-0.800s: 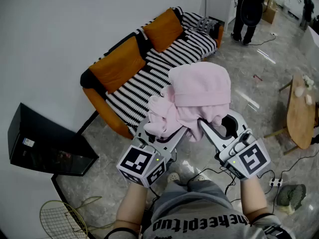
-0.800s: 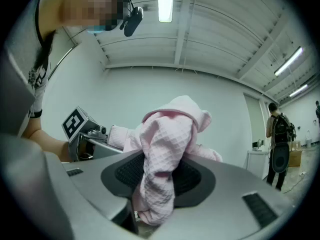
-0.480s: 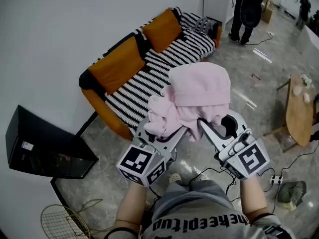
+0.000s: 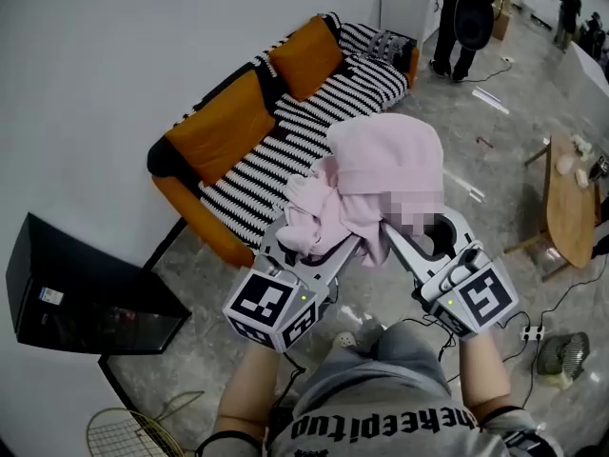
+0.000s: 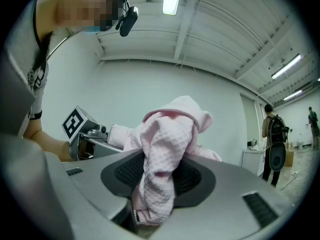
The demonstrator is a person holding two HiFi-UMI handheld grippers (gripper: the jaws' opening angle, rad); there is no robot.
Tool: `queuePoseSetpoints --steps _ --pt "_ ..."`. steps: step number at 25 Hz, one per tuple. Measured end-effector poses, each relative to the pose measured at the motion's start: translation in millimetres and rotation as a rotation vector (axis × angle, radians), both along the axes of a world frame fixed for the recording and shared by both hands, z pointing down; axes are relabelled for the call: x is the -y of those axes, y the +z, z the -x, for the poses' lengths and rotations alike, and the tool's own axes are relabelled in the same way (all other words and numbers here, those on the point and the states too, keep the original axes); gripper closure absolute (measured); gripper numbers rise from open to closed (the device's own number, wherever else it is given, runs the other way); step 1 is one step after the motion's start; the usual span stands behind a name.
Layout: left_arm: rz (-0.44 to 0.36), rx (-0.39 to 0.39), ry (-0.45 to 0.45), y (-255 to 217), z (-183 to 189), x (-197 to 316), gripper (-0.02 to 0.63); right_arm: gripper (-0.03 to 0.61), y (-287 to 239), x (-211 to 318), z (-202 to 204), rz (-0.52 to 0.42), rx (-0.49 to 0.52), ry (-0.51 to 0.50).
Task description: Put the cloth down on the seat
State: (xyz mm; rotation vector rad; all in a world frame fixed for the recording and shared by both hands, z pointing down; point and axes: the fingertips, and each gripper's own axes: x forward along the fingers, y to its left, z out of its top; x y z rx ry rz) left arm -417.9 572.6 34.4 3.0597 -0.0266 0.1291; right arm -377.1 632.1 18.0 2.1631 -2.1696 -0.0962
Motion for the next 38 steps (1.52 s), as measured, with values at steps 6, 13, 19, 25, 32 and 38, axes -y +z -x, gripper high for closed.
queuePoseSetpoints --steps 6,13,19,25,32,38 --pt "0.014 -0.012 0.02 2.0 -9.8 12.7 0.296 0.397 -4.4 13.3 -9.9 -0.035 0.012 0.012" --pt "0.016 -0.006 -0.001 6.2 -50.1 33.6 0.296 0.399 3.6 33.9 -50.1 -0.015 -0.004 -0.012" --pt "0.03 -0.004 -0.038 6.7 -108.5 52.0 0.296 0.402 0.2 54.9 -109.8 -0.021 -0.002 -0.049" --pt "0.029 -0.005 -0.087 4.3 -170.9 65.6 0.295 0.403 -6.7 72.1 -176.3 -0.036 0.002 -0.09" --pt "0.03 -0.014 -0.14 2.7 -221.0 81.4 0.295 0.403 -8.8 90.4 -228.7 -0.031 -0.009 -0.139" --pt "0.03 -0.017 -0.173 7.5 -233.2 81.0 0.295 0.404 -4.6 91.8 -242.0 -0.033 -0.013 -0.168"
